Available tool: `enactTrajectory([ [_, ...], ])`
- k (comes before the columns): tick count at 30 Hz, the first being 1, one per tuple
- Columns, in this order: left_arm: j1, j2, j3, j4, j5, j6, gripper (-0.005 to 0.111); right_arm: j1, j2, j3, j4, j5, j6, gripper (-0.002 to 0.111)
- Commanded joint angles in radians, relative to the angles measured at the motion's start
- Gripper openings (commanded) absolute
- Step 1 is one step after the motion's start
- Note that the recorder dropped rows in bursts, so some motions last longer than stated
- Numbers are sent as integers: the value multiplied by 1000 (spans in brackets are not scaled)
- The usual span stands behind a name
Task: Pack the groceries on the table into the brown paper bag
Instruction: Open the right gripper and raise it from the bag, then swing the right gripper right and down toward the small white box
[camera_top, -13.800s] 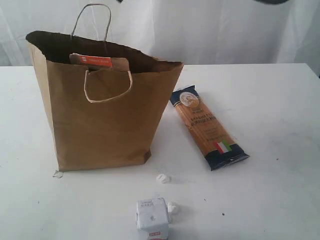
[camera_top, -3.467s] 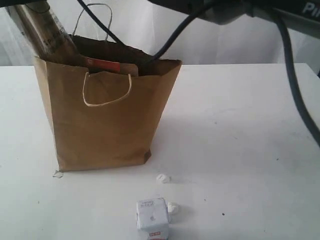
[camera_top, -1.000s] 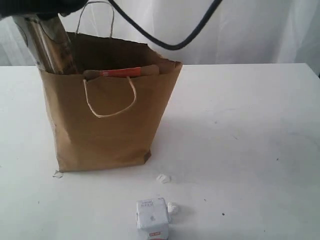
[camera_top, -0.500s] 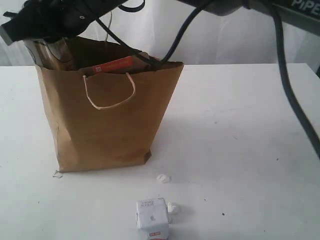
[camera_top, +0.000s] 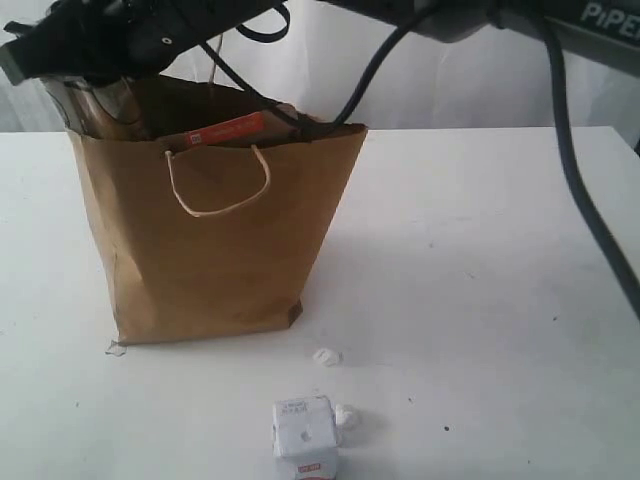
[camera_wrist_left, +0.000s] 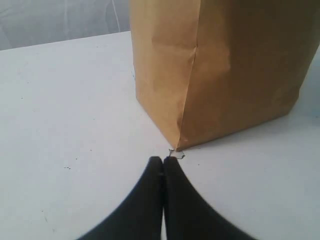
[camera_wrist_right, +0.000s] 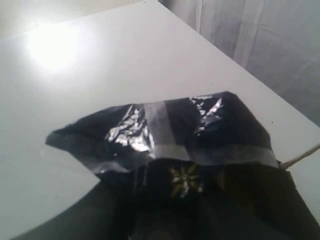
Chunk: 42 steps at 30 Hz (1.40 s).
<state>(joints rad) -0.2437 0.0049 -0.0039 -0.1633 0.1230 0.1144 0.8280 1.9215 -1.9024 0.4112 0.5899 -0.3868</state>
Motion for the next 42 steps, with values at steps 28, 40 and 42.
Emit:
enactTrajectory([
  [28, 5, -5, 4, -6, 2, -6, 0, -2, -76, 19, -25, 84, -21, 60],
  [40, 5, -5, 4, -6, 2, -6, 0, -2, -159, 19, -152, 173, 23, 60],
  [42, 5, -5, 4, -6, 2, -6, 0, -2, -166, 19, -157, 175, 26, 60],
])
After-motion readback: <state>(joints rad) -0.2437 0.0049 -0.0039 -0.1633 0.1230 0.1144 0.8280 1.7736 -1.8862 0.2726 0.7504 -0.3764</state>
